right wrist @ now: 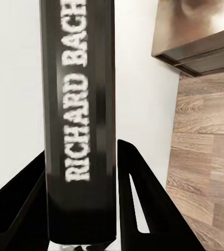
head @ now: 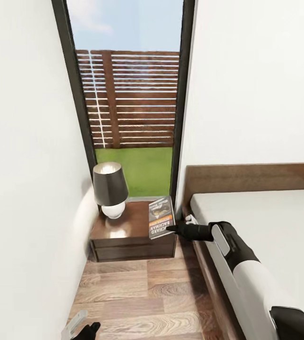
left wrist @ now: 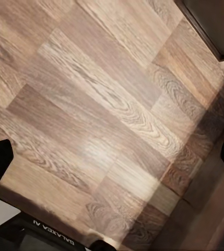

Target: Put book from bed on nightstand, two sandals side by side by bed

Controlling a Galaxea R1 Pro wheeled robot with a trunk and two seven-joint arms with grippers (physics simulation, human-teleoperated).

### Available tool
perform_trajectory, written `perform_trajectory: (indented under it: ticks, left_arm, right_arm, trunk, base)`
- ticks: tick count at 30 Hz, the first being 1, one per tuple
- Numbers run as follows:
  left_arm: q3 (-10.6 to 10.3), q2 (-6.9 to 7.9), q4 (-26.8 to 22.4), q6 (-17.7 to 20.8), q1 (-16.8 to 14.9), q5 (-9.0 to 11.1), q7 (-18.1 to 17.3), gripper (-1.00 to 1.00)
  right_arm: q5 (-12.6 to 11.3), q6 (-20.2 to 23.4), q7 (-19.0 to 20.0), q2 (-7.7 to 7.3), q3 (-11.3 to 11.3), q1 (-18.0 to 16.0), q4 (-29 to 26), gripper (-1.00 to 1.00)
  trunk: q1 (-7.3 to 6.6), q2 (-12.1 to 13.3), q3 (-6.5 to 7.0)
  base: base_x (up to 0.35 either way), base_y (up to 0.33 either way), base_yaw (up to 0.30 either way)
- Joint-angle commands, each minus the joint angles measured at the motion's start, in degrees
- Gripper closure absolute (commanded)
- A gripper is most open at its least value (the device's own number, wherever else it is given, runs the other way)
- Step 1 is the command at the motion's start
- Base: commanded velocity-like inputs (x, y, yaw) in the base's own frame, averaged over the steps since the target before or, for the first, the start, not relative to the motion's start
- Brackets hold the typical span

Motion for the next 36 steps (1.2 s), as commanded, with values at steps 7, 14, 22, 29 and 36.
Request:
perform_trajectory:
  ticks: [7,14,22,29,36]
  left_arm:
    - [-0.15,0.07,-0.11,0.01,-0.04,0.40,0.42,-1.00]
    - [-0.15,0.07,-0.11,0.01,-0.04,0.40,0.44,-1.00]
    - [-0.15,0.11,-0.11,0.01,0.07,0.40,0.39,-1.00]
    - [-0.15,0.14,-0.11,0.01,0.13,0.40,0.39,-1.00]
    - [-0.15,0.11,-0.11,0.01,0.14,0.40,0.39,-1.00]
  right_arm:
    - [-0.51,0.35,-0.05,0.07,0.07,-0.07,0.19,1.00]
    - [-0.58,0.31,-0.18,0.13,-0.20,-0.11,0.96,1.00]
    - [-0.77,-3.22,-0.16,1.51,-0.26,-0.47,6.09,1.00]
    - [-0.88,-4.61,-0.15,3.50,-0.25,-0.69,10.27,1.00]
    - [-0.97,-4.81,-0.14,3.88,-0.39,-0.79,11.06,1.00]
  trunk:
    - [0.04,-0.04,-0.07]
    - [0.04,-0.04,-0.07]
    - [0.04,-0.04,-0.07]
    - [0.04,-0.04,-0.07]
    - [0.04,-0.04,-0.07]
  base:
    - [0.329,0.000,0.000]
    - [0.329,0.000,0.000]
    - [0.328,0.017,0.000]
    - [0.316,0.126,0.000]
    - [0.309,0.176,0.000]
